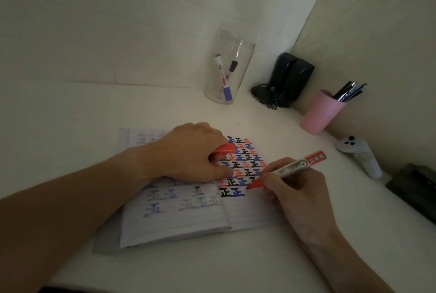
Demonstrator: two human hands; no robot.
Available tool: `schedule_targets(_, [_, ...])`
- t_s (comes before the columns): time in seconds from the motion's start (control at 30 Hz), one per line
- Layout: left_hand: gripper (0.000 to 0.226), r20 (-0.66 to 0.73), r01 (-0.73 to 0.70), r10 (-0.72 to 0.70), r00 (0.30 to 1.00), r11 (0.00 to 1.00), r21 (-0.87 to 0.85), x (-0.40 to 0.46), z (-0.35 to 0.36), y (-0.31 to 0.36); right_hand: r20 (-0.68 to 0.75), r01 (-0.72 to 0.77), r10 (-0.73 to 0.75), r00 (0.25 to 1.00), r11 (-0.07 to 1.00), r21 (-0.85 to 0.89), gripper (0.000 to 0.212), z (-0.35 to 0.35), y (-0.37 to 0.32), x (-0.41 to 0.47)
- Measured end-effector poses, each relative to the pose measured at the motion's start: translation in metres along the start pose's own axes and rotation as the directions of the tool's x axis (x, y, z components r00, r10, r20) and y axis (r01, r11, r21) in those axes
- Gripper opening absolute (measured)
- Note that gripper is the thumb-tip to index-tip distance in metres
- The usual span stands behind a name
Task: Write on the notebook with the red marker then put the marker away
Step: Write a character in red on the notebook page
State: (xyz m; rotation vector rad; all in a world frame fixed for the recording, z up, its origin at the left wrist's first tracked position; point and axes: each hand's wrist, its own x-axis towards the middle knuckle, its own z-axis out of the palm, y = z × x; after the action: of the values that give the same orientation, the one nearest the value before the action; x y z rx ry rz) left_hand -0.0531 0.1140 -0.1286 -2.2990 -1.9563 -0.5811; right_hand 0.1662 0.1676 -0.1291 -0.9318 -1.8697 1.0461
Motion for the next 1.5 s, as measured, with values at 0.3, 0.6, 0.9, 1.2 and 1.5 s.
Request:
schedule_targets(0.3, [0.040,-0.001,0.002,-0.002,1.000,0.999,-0.032,0.0007,0.0008,-0.0010,0.013,0.014,-0.013,1.000,0.999,-0.048,0.008,0.0015,-0.0017,-0.0009])
schedule_targets(0.6, [0.042,-0.001,0.000,0.000,1.000,1.000,-0.026,0.0011,0.0022,-0.0033,-0.011,-0.007,0.007,1.000,1.000,-0.007,0.009,-0.0006,0.0005,0.0000])
schedule_targets(0.9, [0.043,-0.019,-0.005,0.004,1.000,1.000,-0.028,-0.0001,0.0013,-0.0015,0.007,0.001,-0.001,1.000,1.000,0.010,0.011,0.0003,-0.0005,0.0007])
schedule_targets(1.2, [0.044,-0.020,-0.008,0.007,1.000,0.999,-0.036,-0.0002,0.0016,-0.0020,-0.045,0.001,-0.002,0.999,1.000,-0.020,0.015,-0.0003,0.0039,0.0025])
schedule_targets(1.5, [0.042,-0.008,-0.005,0.004,1.000,0.999,-0.032,-0.0003,0.0000,-0.0008,0.064,0.055,-0.055,0.996,0.998,0.007,0.013,0.0009,-0.0023,-0.0005])
